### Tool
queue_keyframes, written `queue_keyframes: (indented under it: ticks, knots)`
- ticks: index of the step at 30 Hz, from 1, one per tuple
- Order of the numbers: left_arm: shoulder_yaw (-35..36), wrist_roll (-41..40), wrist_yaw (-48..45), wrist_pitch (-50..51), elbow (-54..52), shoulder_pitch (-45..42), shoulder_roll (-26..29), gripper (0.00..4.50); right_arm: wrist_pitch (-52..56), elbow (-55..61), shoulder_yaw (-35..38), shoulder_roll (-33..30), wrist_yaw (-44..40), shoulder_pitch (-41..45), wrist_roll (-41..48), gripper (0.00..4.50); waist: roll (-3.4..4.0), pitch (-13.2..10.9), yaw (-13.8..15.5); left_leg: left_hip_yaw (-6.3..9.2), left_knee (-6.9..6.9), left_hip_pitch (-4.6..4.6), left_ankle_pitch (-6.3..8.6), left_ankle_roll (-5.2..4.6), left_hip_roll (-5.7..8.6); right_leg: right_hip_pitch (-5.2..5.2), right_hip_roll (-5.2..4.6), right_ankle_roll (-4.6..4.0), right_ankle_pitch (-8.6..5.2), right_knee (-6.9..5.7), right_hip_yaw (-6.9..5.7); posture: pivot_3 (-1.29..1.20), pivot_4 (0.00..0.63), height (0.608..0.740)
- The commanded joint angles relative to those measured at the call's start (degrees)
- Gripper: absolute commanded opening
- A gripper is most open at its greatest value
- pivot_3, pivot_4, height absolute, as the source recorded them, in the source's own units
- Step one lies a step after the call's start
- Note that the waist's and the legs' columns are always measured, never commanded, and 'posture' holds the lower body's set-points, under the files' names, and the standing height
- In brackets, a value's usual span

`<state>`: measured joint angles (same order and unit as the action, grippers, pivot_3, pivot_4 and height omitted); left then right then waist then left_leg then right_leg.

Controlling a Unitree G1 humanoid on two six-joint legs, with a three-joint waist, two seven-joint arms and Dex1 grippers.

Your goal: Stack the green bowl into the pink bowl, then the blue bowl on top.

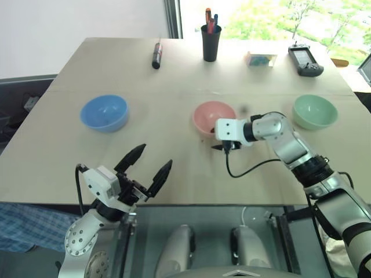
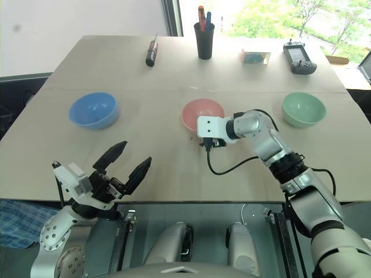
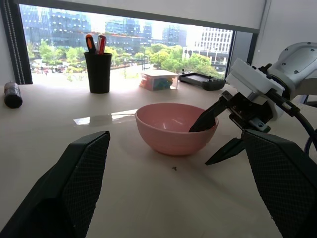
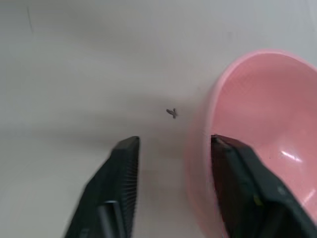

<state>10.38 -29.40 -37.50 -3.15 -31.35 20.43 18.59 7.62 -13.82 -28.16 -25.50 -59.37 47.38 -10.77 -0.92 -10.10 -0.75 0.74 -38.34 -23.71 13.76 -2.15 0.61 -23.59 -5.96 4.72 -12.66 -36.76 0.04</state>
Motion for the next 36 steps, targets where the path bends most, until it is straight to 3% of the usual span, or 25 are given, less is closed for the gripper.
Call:
queue_keyframes:
  ticks: [1,3,10,18,23,29,31,32,33,36]
  knots:
    - [-0.32,0.18,0.21,-1.29,-1.86,-0.40,0.12,4.50,-1.22,1.81,1.45,-0.14,-0.22,1.68,-0.03,0.79,0.00,0.00,-0.01,0.01,0.00,0.00,0.00,0.00,0.00,0.00,0.00,0.00,0.00,0.00,0.00,0.00,0.150,0.737]
    - [-0.44,0.25,0.35,-1.20,-1.88,-0.57,0.17,4.50,-0.86,3.16,1.58,-0.80,-0.95,1.29,0.01,0.08,0.01,-0.01,-0.02,0.01,0.00,0.00,0.00,0.00,0.00,0.00,0.00,0.01,0.00,0.00,0.00,0.00,0.150,0.737]
    - [-1.13,0.01,0.39,-0.59,-1.78,-1.56,0.53,4.50,0.06,10.90,1.03,-3.52,-4.41,-0.68,0.21,0.08,0.01,-0.01,-0.02,0.02,0.01,-0.01,0.00,0.00,0.00,-0.01,0.00,0.10,0.06,0.01,-0.01,0.00,0.150,0.737]
    - [-1.34,0.04,0.18,-0.84,-1.23,-1.87,0.76,4.50,7.79,26.15,0.51,-7.40,-9.48,-6.76,1.82,0.08,0.01,-0.01,0.08,0.05,0.02,-0.02,0.00,0.00,-0.01,0.00,-0.01,0.00,0.00,0.02,-0.02,0.00,0.150,0.737]
    - [-1.74,0.14,0.16,-0.71,-1.07,-2.17,0.70,4.50,11.71,29.10,0.44,-7.64,-9.84,-8.70,2.50,0.08,-0.01,0.00,0.00,0.06,0.01,-0.01,0.00,0.00,-0.02,0.00,-0.01,-0.01,-0.01,0.01,-0.03,0.00,0.150,0.737]
    - [-2.17,0.22,-0.15,-0.49,-1.08,-2.26,1.06,4.50,14.48,28.29,0.88,-7.08,-9.23,-7.89,3.11,2.27,-0.01,0.00,0.04,0.06,0.01,-0.01,0.00,0.00,-0.02,0.00,-0.01,-0.01,-0.01,0.01,-0.04,0.00,0.150,0.737]
    - [-2.21,0.15,-0.17,-0.30,-1.14,-2.36,1.22,4.50,15.70,29.37,1.38,-8.09,-10.47,-8.19,4.36,3.13,-0.01,0.00,0.04,0.06,0.01,-0.01,0.00,0.00,-0.02,0.00,-0.01,-0.01,-0.01,0.02,-0.04,0.00,0.150,0.737]
    - [-2.25,0.13,-0.11,-0.23,-1.21,-2.42,1.28,4.50,16.98,30.47,1.78,-8.92,-11.74,-8.55,5.65,3.86,-0.01,0.00,0.07,0.06,0.01,-0.01,0.00,0.00,-0.02,0.00,-0.02,-0.01,-0.01,0.02,-0.04,0.00,0.150,0.737]
    - [-2.34,0.10,-0.01,-0.14,-1.36,-2.48,1.32,4.50,18.50,32.36,2.65,-10.10,-13.60,-9.13,7.88,4.15,-0.01,-0.01,0.11,0.07,0.01,-0.01,0.00,0.00,-0.02,0.00,-0.02,-0.01,-0.01,0.02,-0.04,0.00,0.150,0.737]
    - [-2.48,-0.05,0.10,0.01,-1.72,-2.45,1.34,4.50,23.86,36.19,6.21,-11.67,-14.71,-9.29,12.89,4.39,-0.02,-0.02,0.21,0.14,0.01,-0.05,0.00,0.00,-0.09,0.01,-0.05,-0.01,-0.01,0.04,-0.09,0.00,0.150,0.737]
